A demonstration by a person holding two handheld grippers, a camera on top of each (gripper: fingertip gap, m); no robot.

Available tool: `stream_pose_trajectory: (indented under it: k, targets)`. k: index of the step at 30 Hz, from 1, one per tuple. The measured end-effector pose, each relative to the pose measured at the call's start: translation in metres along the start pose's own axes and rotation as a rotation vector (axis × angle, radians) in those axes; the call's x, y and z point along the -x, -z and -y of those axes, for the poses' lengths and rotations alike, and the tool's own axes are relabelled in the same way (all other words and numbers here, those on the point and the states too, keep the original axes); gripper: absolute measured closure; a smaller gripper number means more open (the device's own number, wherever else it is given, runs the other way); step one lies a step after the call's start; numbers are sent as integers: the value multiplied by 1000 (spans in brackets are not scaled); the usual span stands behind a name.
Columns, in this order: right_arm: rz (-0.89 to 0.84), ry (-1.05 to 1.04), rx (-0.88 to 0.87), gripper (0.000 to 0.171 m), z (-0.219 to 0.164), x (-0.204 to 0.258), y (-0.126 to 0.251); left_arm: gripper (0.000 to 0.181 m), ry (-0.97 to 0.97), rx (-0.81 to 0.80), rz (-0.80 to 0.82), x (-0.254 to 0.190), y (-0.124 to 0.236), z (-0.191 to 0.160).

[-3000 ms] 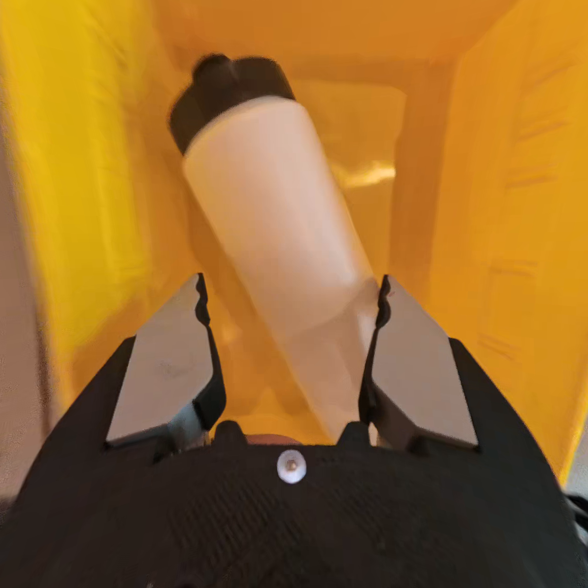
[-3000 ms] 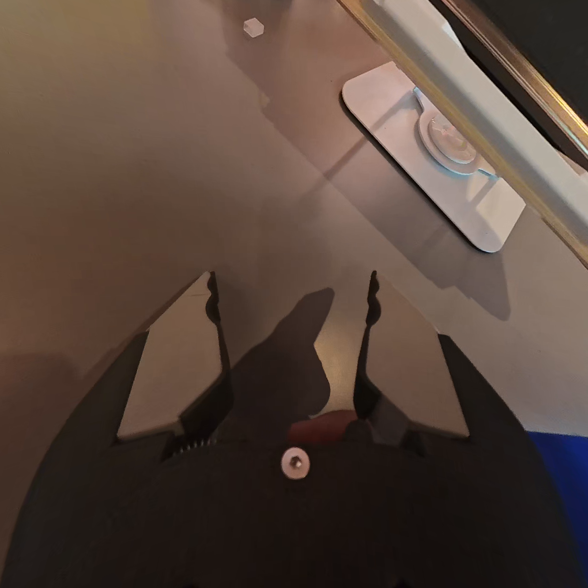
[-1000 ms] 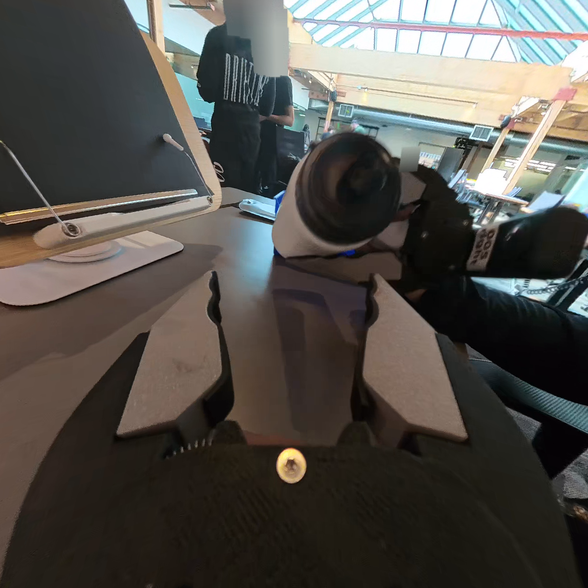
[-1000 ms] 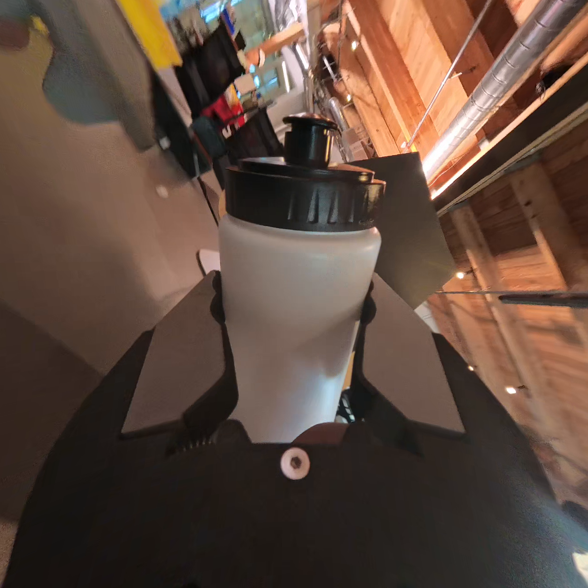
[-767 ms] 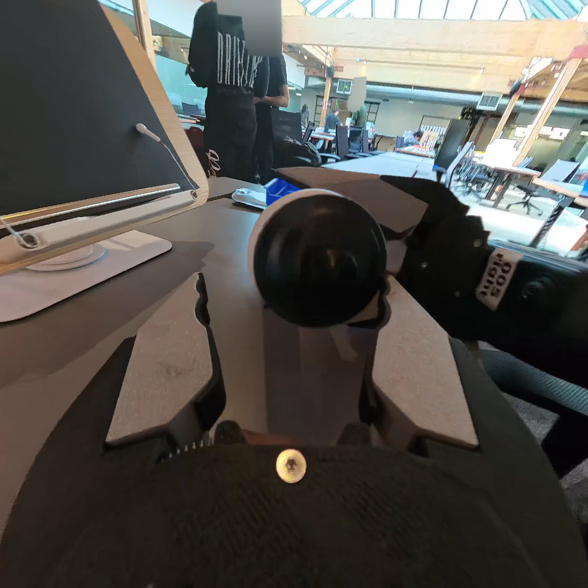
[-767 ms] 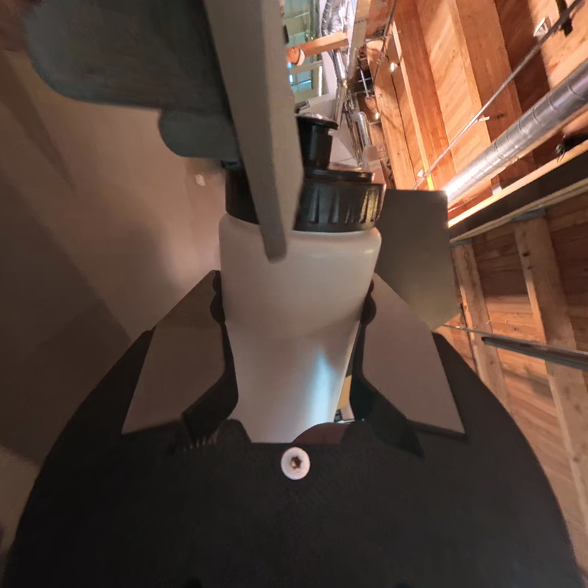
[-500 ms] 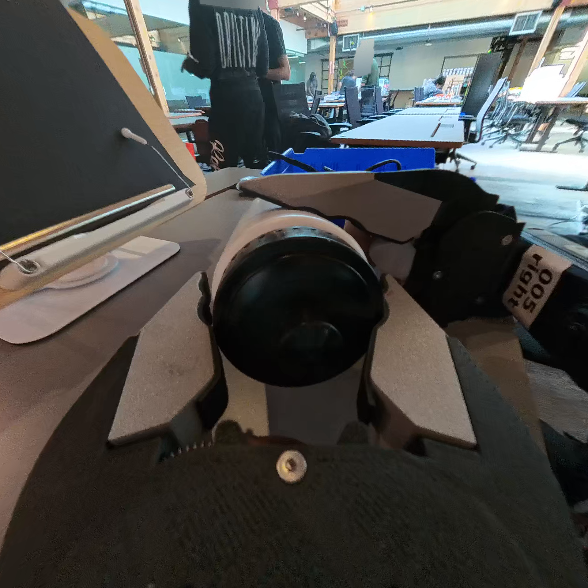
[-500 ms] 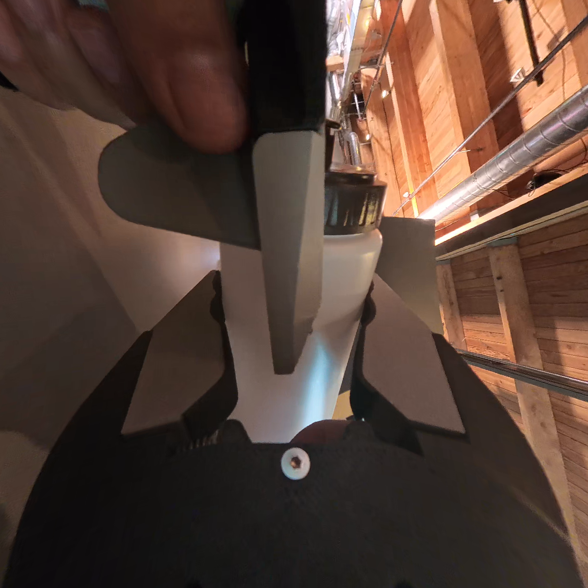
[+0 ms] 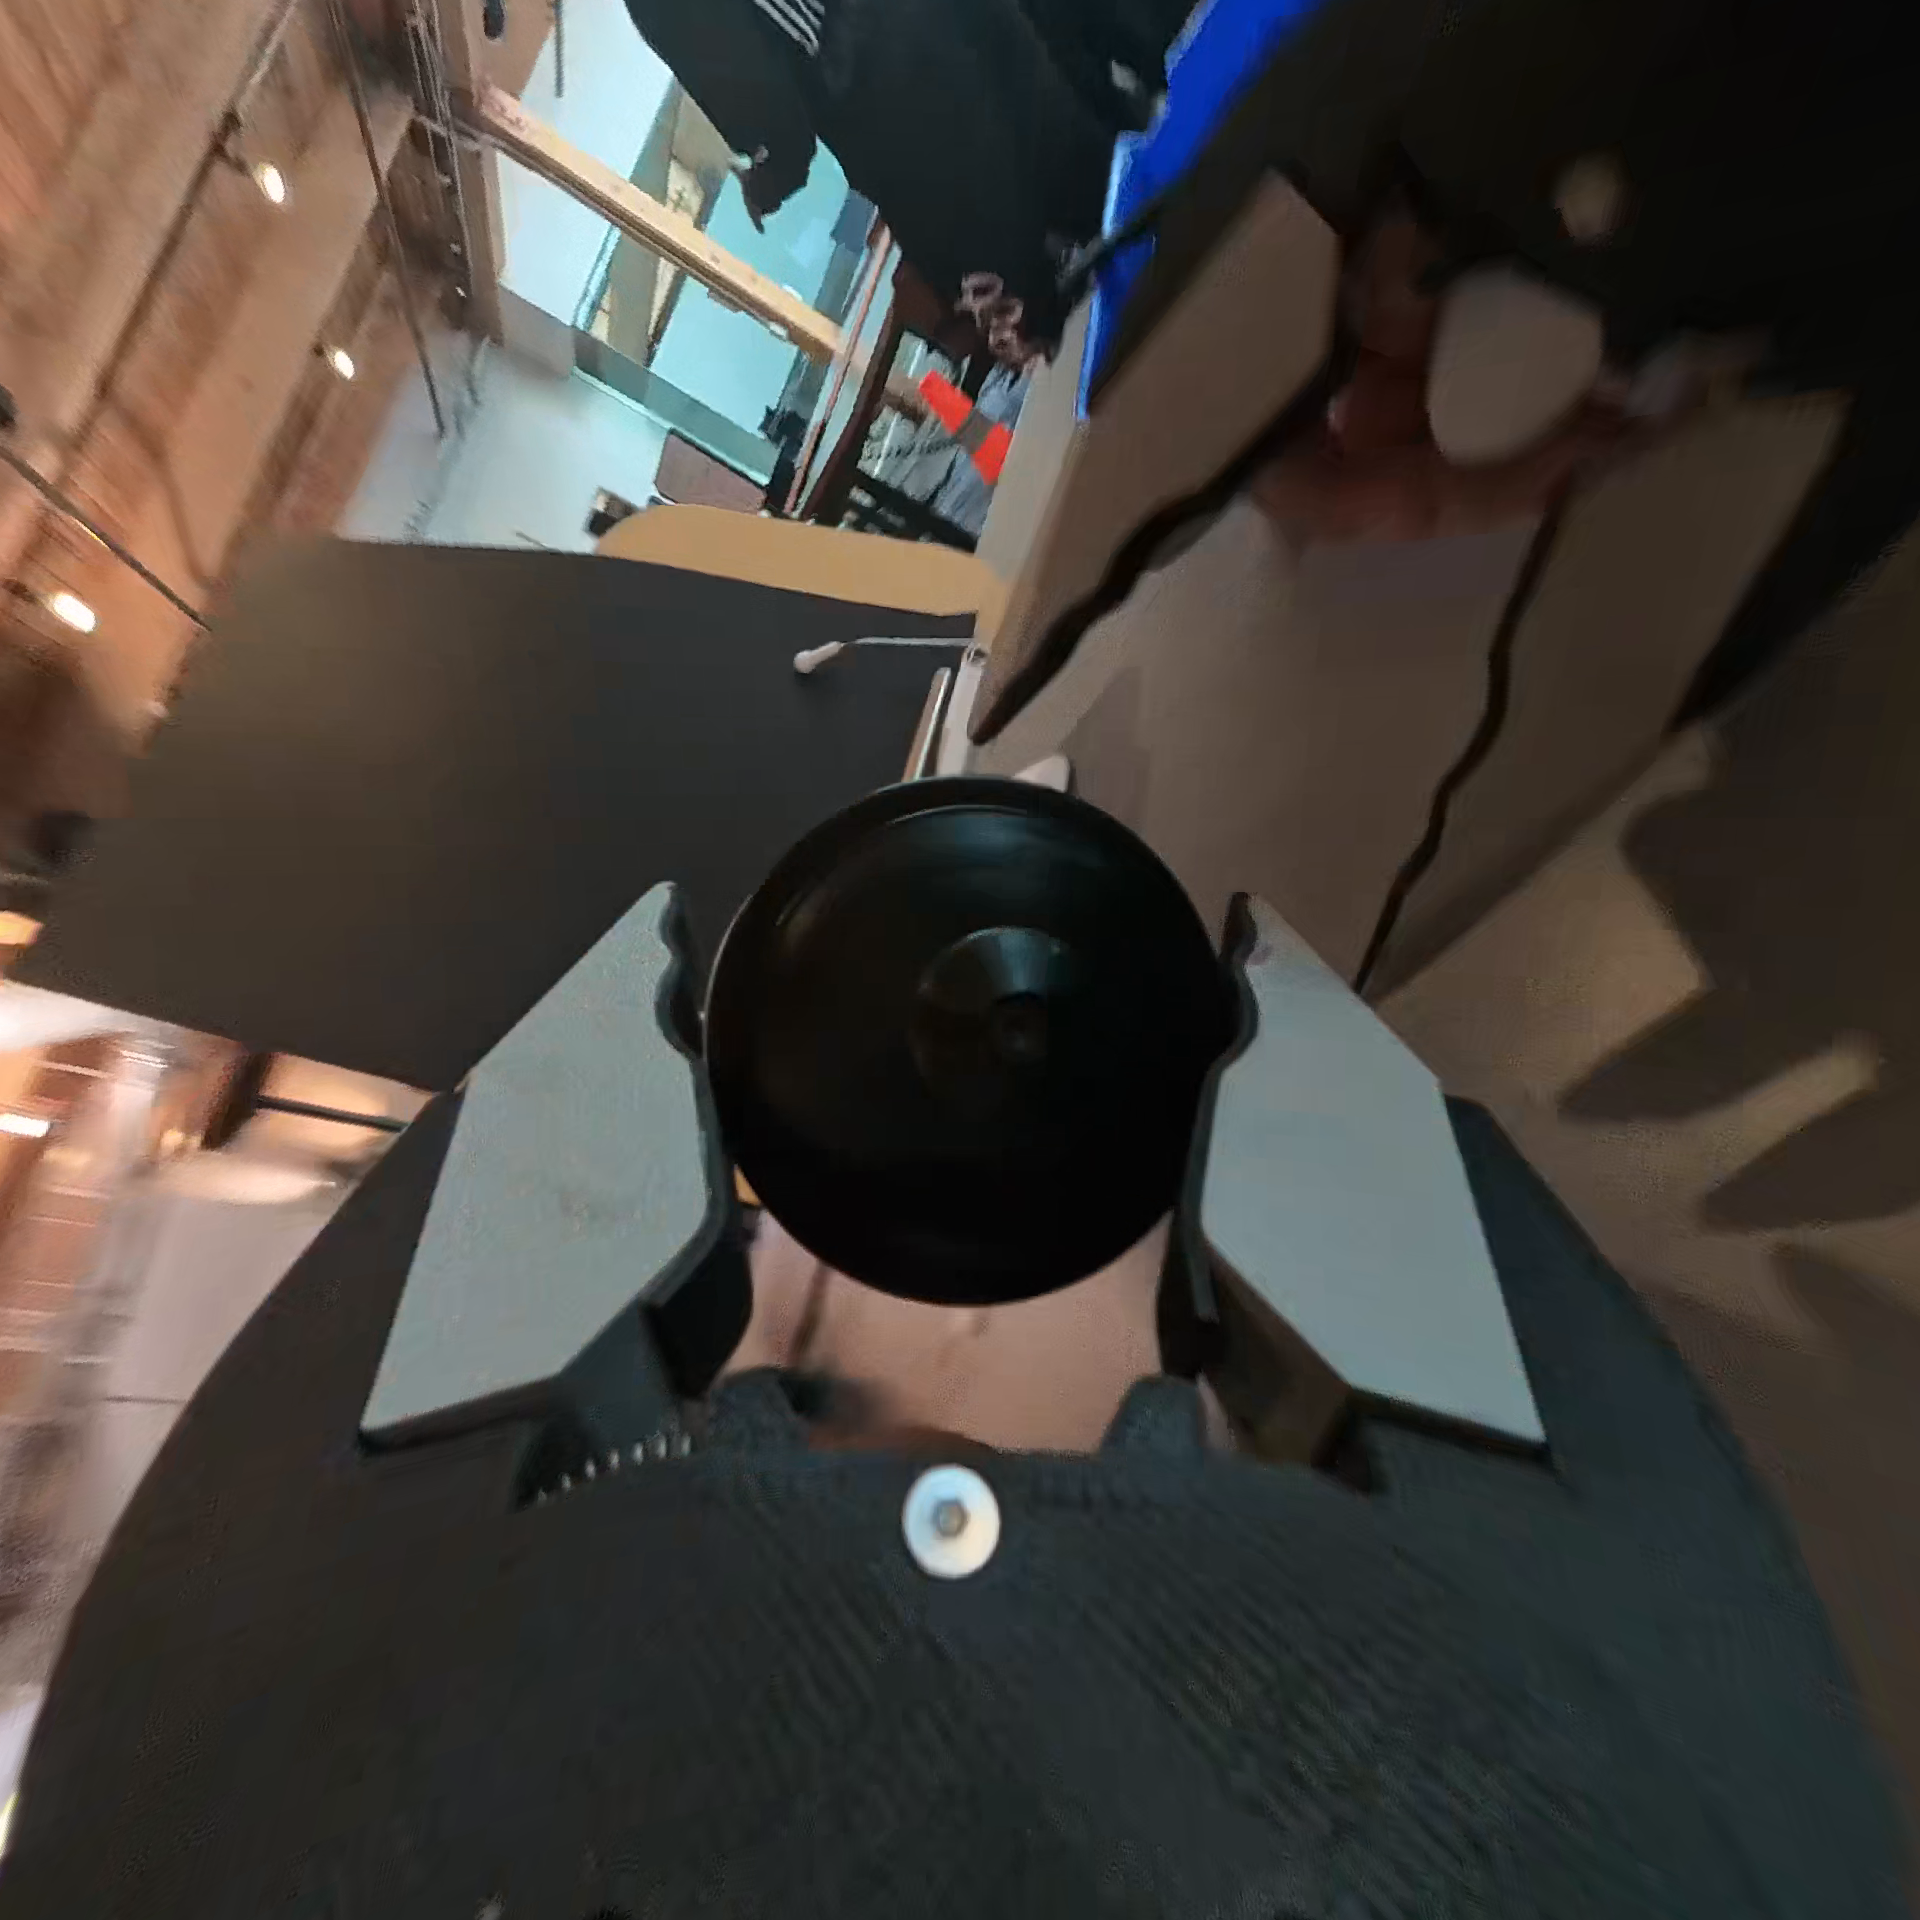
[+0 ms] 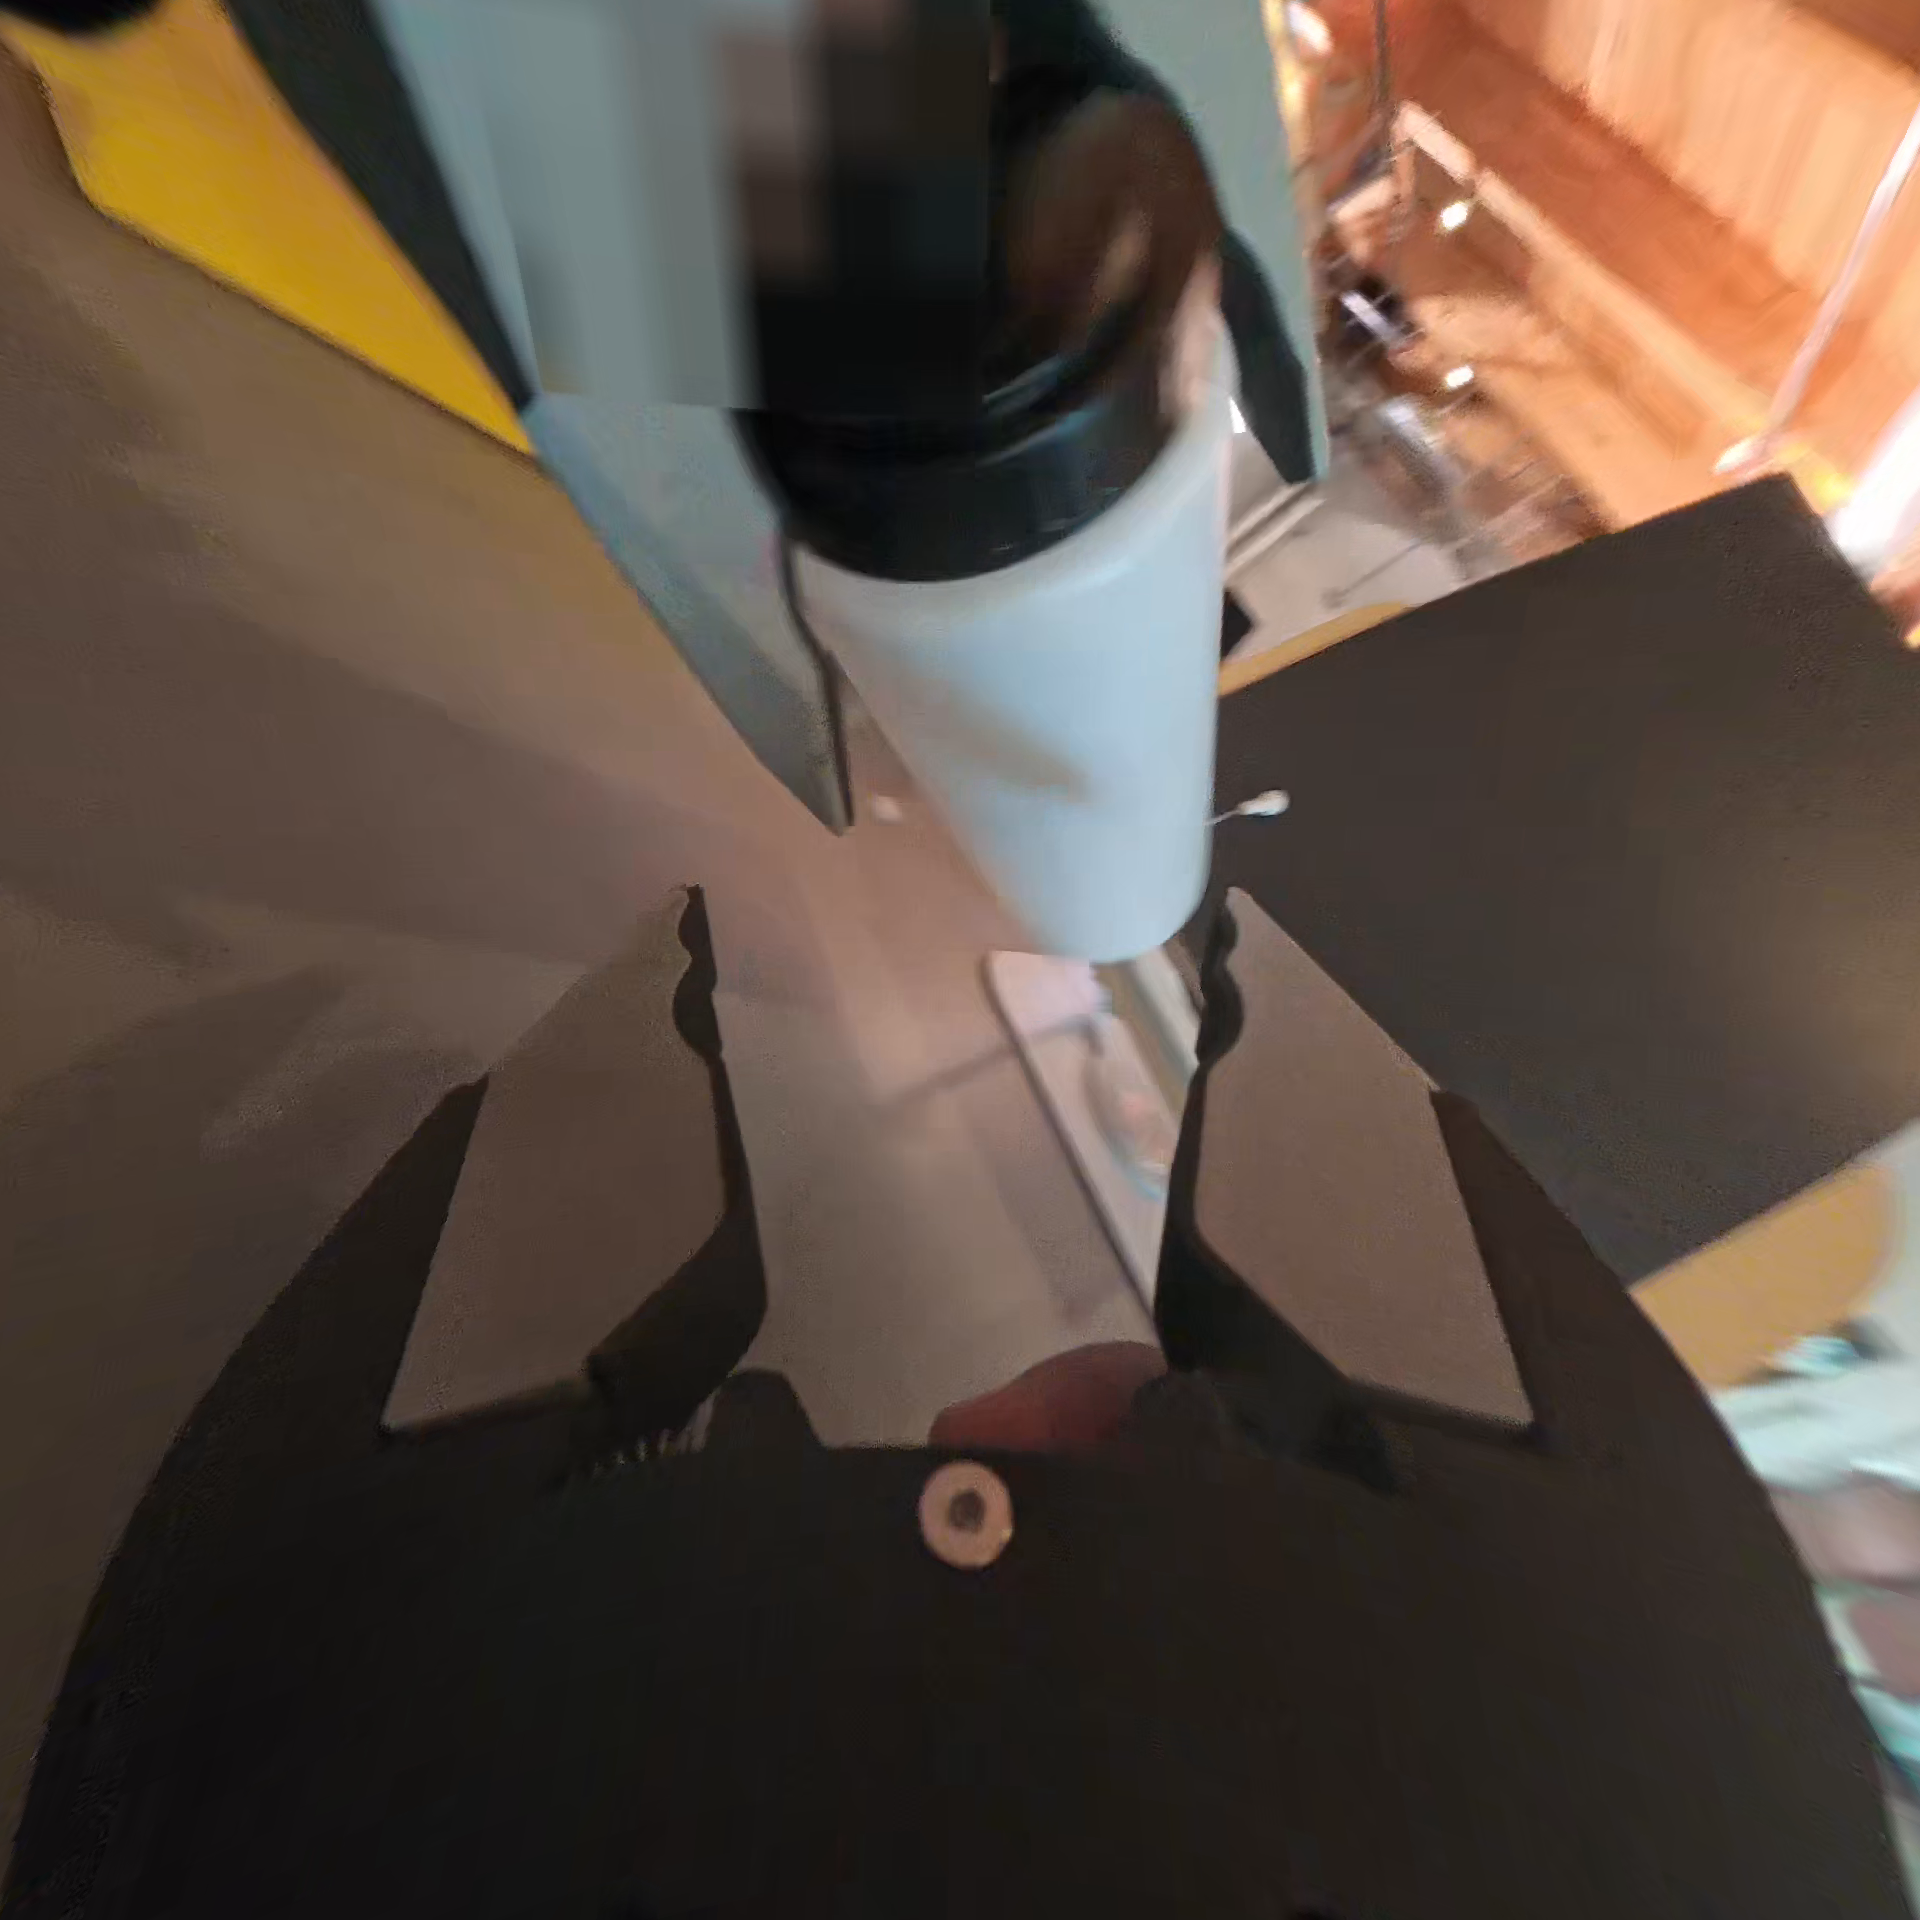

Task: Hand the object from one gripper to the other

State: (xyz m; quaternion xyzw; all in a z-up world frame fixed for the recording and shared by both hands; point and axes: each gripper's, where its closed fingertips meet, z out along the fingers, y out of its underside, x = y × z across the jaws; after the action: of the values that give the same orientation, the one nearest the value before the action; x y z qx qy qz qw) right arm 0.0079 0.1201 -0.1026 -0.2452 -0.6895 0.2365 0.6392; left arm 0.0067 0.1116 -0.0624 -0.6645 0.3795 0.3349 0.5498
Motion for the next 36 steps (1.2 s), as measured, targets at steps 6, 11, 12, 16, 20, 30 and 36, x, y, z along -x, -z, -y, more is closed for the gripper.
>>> stream_pose_trajectory:
  k: [6, 11, 12, 16, 20, 30, 36]
  targets:
    - [403, -597, -108, 63, 12, 8, 18, 82, -581, 25, 196, -6, 18, 10]
    - [702, -1212, -418, 48, 51, -26, 42, 82, -751, -70, 273, -23, 30, 28]
    - [708, -1293, -422, 49, 48, -31, 39, 82, -770, -94, 281, -28, 31, 33]
    - [848, -1460, -428, 49, 53, -22, 32, 81, -865, -190, 257, -65, 28, 55]
    - [860, -1503, -402, 75, 47, -15, 26, 82, -874, -223, 236, -84, 16, 62]
    - [454, -1320, -366, 80, 11, -57, 26, 91, -109, -170, -104, -83, 17, 44]
    - [179, -749, -346, 80, 37, -62, 41, 84, 676, -220, -330, -13, 39, 46]
